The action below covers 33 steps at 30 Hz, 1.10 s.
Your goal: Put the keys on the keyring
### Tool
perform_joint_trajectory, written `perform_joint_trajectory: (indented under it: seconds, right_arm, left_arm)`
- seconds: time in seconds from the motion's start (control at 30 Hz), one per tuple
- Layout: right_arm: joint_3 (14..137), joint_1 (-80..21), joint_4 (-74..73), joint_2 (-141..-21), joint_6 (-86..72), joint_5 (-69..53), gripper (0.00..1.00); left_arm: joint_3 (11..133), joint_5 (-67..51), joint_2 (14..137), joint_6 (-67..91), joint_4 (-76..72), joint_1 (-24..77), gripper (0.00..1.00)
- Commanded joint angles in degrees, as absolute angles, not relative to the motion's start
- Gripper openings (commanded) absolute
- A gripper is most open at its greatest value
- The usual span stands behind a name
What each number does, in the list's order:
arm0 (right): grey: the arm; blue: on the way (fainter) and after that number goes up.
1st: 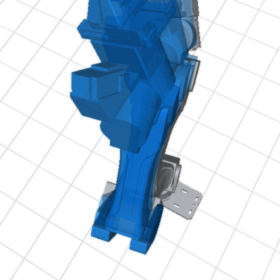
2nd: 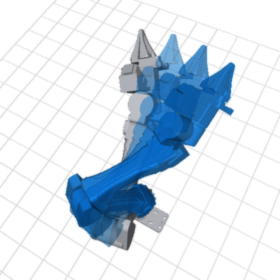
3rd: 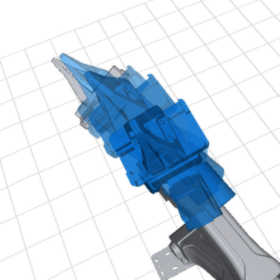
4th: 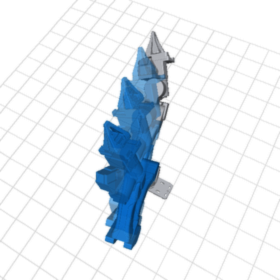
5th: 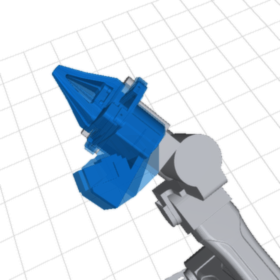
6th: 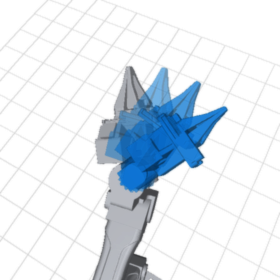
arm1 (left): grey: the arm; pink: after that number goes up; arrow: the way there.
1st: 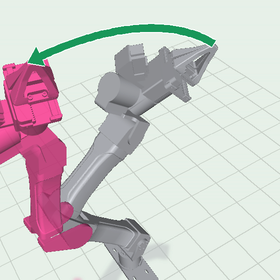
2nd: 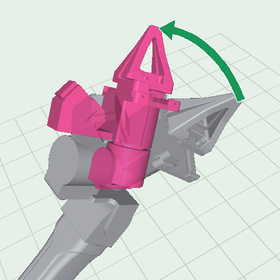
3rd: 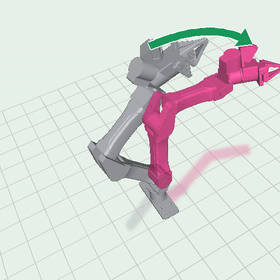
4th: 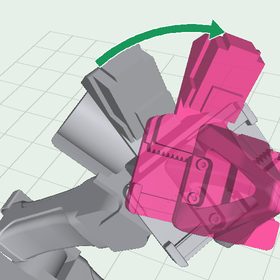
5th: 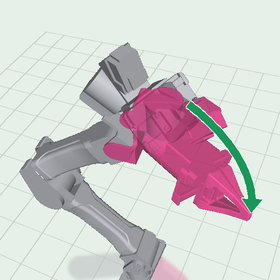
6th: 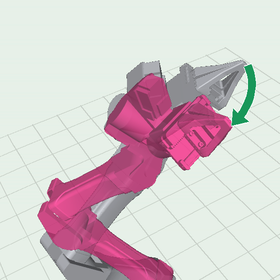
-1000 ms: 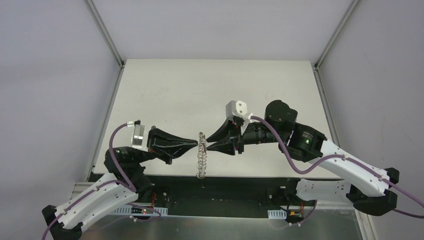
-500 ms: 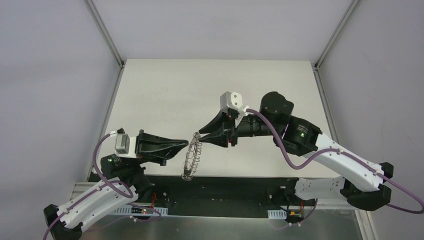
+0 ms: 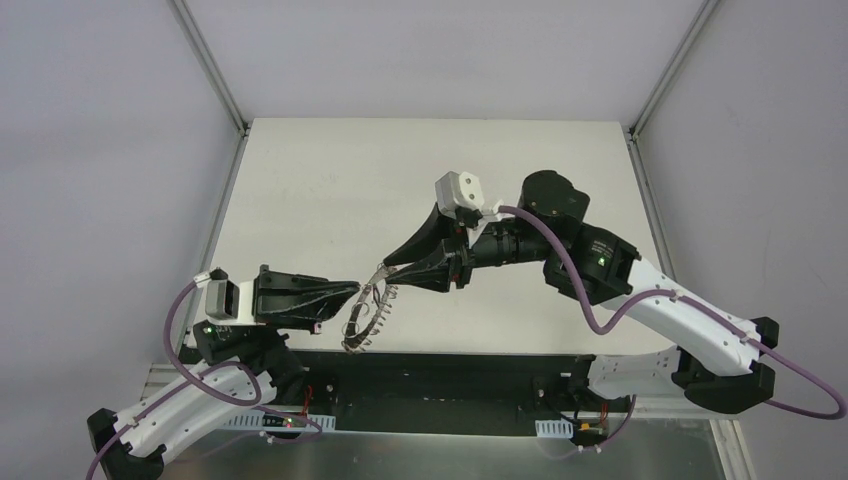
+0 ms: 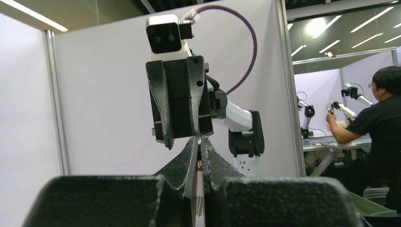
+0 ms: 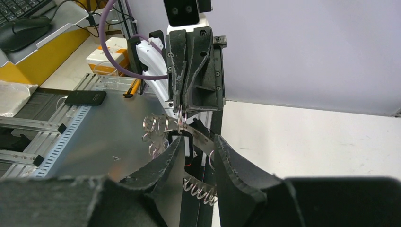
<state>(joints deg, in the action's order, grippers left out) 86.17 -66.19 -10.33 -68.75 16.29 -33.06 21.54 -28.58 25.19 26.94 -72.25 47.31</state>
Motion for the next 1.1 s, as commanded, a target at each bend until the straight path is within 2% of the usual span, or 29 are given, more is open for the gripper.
perform_joint_trajectory:
  seconds: [0.0, 0.6, 1.07]
  right_arm:
    - [89.47, -66.75, -6.71, -68.64, 15.17, -35.23, 0.31]
    - [95.2, -69.19, -4.95, -75.19, 10.38, -34.55, 0.28]
    - [94.91, -70.64, -5.88, -75.31, 11.64, -33.69, 0.24]
  left_arm:
    - [21.37, -26.04, 24.37, 25.23, -81.56, 47.82, 0.0]
    - [19.79, -22.32, 22.06, 24.96, -81.69, 47.83, 0.0]
    - [19.6, -22.01, 21.84, 25.05, -81.66, 47.81, 0.0]
